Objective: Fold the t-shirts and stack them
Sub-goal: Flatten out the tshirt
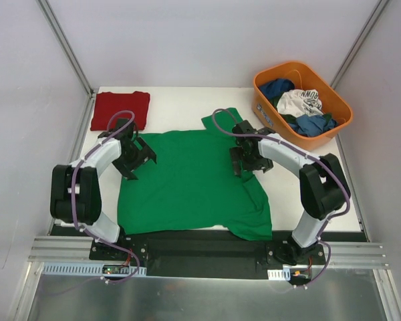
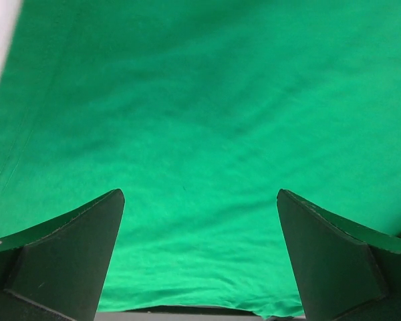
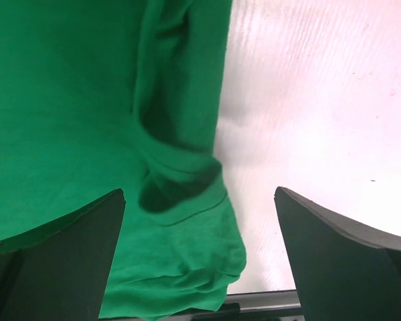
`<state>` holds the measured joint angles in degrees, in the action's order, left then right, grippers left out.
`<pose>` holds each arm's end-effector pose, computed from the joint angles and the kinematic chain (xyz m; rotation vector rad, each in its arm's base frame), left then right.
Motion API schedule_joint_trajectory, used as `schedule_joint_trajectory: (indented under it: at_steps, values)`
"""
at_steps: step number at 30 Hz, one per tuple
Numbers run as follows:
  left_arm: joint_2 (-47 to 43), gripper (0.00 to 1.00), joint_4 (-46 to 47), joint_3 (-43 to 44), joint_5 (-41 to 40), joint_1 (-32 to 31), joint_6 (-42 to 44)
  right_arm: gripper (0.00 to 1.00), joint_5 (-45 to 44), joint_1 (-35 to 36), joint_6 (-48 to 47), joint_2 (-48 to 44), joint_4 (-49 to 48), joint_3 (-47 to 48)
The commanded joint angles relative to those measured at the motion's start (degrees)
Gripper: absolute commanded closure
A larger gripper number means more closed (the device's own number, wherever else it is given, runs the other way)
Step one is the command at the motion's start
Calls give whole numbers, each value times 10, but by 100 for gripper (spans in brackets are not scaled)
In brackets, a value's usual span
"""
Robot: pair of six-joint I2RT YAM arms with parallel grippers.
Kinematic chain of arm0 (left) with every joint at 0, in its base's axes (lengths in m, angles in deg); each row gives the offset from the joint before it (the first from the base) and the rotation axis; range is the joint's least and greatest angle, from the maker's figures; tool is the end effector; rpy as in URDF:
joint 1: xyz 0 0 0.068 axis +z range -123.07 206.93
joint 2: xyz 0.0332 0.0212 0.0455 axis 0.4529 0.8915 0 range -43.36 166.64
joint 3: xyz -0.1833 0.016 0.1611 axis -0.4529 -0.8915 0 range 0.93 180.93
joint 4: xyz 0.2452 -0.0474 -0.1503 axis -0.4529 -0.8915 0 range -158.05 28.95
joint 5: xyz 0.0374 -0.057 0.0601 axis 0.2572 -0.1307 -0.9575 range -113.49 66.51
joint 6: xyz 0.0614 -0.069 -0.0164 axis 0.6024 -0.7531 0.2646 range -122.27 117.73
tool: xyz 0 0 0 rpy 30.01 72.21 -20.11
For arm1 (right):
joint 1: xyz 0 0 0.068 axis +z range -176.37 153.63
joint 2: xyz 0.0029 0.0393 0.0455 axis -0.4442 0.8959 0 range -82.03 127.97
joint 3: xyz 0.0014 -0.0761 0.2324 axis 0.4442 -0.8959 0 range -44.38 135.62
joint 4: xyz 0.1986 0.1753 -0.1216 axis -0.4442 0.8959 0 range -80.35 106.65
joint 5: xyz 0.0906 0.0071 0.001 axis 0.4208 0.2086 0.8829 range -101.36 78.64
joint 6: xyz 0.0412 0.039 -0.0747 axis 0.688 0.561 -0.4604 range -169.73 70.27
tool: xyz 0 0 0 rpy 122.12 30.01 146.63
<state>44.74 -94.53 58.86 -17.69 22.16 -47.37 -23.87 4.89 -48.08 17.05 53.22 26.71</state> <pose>0.3499 -0.0377 0.1191 -0.9138 2.5826 -0.3964 0.3336 0.1811 0.1197 -0.6600 2.6887 -0.1637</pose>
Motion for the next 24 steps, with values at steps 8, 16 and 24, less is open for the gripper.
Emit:
schedule_joint_trajectory:
  at_steps: [8, 16, 24]
  values:
    - [80, 1, 18, -26, -19, 13, 10, 1, -17, -65, 17, 18, 13, -46]
    - [89, 1, 18, -49, -26, 37, 16, 1, -73, -154, 78, -87, 33, -113]
    - [84, 1, 18, -36, -25, 37, 24, 1, -33, -150, 61, -156, 26, -112]
